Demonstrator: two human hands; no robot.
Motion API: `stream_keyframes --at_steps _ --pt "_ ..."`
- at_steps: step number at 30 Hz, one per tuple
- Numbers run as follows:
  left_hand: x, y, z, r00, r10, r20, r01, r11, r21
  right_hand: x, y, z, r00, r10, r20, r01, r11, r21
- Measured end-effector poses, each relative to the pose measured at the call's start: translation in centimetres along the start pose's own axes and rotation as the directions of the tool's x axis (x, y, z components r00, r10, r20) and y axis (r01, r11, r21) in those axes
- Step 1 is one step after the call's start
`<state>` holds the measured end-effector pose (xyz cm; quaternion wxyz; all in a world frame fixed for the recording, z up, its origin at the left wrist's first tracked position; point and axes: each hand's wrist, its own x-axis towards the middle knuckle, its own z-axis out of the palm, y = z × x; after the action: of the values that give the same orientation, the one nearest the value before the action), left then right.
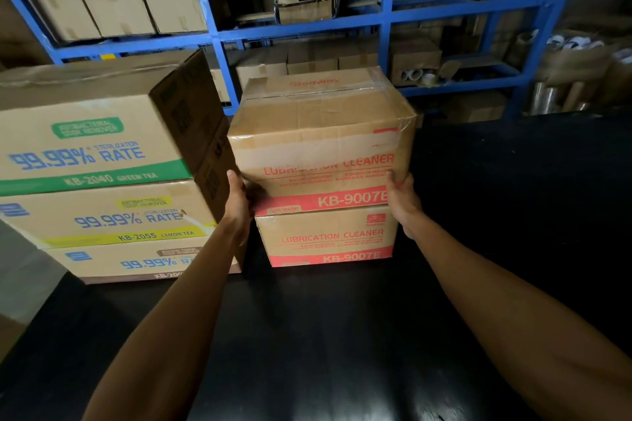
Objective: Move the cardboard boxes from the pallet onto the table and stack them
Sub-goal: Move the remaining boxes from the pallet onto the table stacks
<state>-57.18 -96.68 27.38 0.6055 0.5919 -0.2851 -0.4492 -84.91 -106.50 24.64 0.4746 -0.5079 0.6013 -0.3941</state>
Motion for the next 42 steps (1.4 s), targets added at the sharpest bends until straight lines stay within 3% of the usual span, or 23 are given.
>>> stream_keyframes --at_steps 4,6,9,16,18,23,28,33,36,42 --pt "-3.6 -2.3 -1.0 0.999 0.035 -0.028 -0.029 0.981 0.19 -3.4 1.4 0.8 0.997 0.021 0.069 -0.007 0.981 -0.196" --pt "-7.1 -3.4 -1.2 0.994 0.077 -0.084 -0.041 0.929 0.367 -5.8 1.6 1.2 0.98 -0.036 0.195 0.095 0.948 -0.305" --pt "-12.9 -5.0 -2.8 0.985 0.084 -0.15 -0.009 0.897 0.442 -9.8 1.1 2.5 0.921 -0.148 0.36 0.289 0.879 -0.379" --pt "-25.2 -7.3 -11.4 0.925 0.174 -0.337 0.086 0.769 0.633 -20.9 0.8 9.2 0.685 -0.296 0.665 0.562 0.796 -0.225" --pt "-28.8 -7.6 -14.4 0.889 0.168 -0.426 0.148 0.776 0.614 -24.4 1.5 12.4 0.635 -0.305 0.71 0.579 0.797 -0.175" --pt "-37.0 -8.7 -22.9 0.725 0.148 -0.673 0.239 0.862 0.447 -33.6 2.6 21.1 0.479 -0.298 0.826 0.659 0.743 -0.114" --pt "-45.3 -10.0 -34.1 0.508 0.092 -0.856 0.261 0.931 0.256 -43.9 3.4 31.8 0.242 -0.248 0.938 0.765 0.643 -0.027" --pt "-53.5 -10.7 -46.5 0.404 0.101 -0.909 0.282 0.932 0.229 -54.7 3.5 42.3 0.022 -0.22 0.975 0.856 0.508 0.095" --pt "-57.7 -10.5 -52.6 0.374 0.102 -0.922 0.311 0.923 0.228 -60.4 3.6 47.5 -0.046 -0.208 0.977 0.854 0.499 0.146" --pt "-62.4 -11.5 -64.2 0.288 0.036 -0.957 0.372 0.916 0.147 -68.8 4.7 57.8 -0.105 -0.126 0.986 0.869 0.471 0.153"
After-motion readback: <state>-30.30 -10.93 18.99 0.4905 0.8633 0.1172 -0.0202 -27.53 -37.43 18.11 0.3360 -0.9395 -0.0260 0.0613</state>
